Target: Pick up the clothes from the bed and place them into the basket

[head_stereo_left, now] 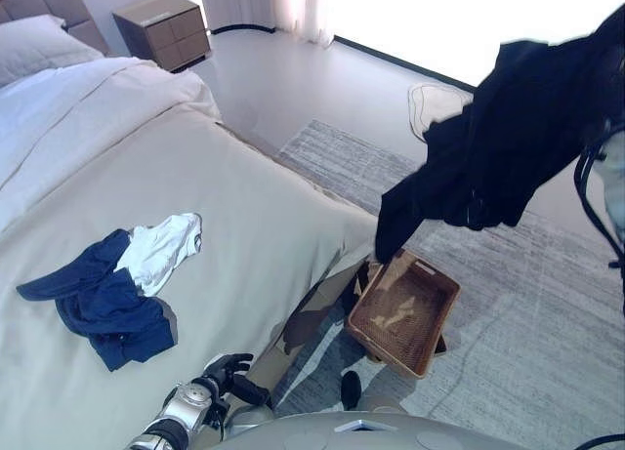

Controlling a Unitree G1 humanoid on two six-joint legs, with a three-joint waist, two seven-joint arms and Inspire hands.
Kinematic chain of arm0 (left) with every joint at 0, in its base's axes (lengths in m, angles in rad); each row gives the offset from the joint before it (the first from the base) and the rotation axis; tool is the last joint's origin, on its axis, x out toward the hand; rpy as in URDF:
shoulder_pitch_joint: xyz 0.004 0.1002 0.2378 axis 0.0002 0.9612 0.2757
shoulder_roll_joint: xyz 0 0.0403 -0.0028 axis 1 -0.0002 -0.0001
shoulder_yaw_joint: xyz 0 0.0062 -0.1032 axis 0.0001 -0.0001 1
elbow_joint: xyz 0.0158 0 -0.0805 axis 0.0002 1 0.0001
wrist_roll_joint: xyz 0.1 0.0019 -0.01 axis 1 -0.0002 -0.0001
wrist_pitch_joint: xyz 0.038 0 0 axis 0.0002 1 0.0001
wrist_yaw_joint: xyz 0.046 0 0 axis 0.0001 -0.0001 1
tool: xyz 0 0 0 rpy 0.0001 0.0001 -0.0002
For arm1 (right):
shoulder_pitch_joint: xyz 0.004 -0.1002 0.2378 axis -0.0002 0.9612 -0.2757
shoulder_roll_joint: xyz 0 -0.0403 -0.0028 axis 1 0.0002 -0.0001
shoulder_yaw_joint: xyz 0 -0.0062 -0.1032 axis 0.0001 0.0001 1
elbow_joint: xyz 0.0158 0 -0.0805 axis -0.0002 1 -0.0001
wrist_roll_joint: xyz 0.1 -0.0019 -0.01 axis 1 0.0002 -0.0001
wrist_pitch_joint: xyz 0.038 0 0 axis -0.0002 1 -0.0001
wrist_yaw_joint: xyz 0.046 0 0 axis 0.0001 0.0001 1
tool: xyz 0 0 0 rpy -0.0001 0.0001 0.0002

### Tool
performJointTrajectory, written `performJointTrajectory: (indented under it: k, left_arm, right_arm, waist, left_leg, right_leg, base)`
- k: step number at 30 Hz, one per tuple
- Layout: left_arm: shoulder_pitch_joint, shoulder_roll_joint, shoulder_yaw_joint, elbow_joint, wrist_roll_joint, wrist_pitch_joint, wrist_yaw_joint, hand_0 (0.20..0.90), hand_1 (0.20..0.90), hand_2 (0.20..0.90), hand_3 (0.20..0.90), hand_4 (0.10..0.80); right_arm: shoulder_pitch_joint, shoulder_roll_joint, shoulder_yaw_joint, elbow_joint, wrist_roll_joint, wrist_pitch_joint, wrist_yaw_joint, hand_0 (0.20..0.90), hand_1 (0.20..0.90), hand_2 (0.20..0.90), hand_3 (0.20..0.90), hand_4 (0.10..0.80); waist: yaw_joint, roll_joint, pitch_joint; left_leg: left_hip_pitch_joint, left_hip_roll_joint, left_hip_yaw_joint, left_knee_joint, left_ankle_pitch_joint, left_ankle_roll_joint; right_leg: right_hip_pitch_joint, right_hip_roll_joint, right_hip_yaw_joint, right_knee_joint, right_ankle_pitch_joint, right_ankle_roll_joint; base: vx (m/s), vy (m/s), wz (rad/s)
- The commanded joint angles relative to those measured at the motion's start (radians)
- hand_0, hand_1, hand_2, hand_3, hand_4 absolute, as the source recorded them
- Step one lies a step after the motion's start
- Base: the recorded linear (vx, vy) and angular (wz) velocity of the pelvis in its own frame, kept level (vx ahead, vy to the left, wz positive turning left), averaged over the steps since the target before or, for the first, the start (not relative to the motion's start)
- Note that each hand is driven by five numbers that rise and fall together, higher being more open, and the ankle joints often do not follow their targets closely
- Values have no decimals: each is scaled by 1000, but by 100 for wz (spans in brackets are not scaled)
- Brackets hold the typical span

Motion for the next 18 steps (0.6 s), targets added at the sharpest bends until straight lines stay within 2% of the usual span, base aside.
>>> performJointTrajectory:
  k: [1, 7, 11, 18]
  left_arm:
    - [-37, 26, -39, 66, 29, -72, -4, 900, 900, 900, 900, 800]
    - [-70, 9, -57, 54, 0, -99, 13, 900, 900, 900, 900, 800]
    - [-85, -5, -68, 48, -20, -115, 29, 900, 900, 900, 900, 800]
    - [-96, -7, -70, 47, -42, -132, 43, 900, 900, 900, 900, 800]
  right_arm:
    - [-16, 34, -113, -21, -85, -54, -55, 300, 300, 300, 200, 100]
    - [89, 139, -119, -17, -90, -57, -99, 300, 300, 300, 200, 100]
    - [124, 179, -115, -7, -97, -69, -130, 300, 300, 300, 200, 100]
    - [113, 193, -86, 55, -80, -71, -120, 300, 300, 300, 200, 100]
  waist:
    - [-5, -26, -51]
    - [-28, 2, -13]
    - [-40, 24, 16]
    - [-46, 53, 67]
  left_leg:
    - [-2, -9, -8, 38, -99, 15]
    - [-31, -4, -7, 42, -87, 15]
    - [-51, -6, -13, 36, -74, 12]
    - [-95, -17, -26, 27, -54, 0]
  right_leg:
    - [31, 10, -59, 24, -54, 8]
    - [-7, 6, -51, 50, -58, 2]
    - [-31, 0, -50, 64, -60, -2]
    - [-74, -9, -56, 64, -53, -1]
  base:
    - [-25, -59, -11]
    - [-78, -37, -7]
    - [-79, 6, 1]
    - [-94, 8, 2]
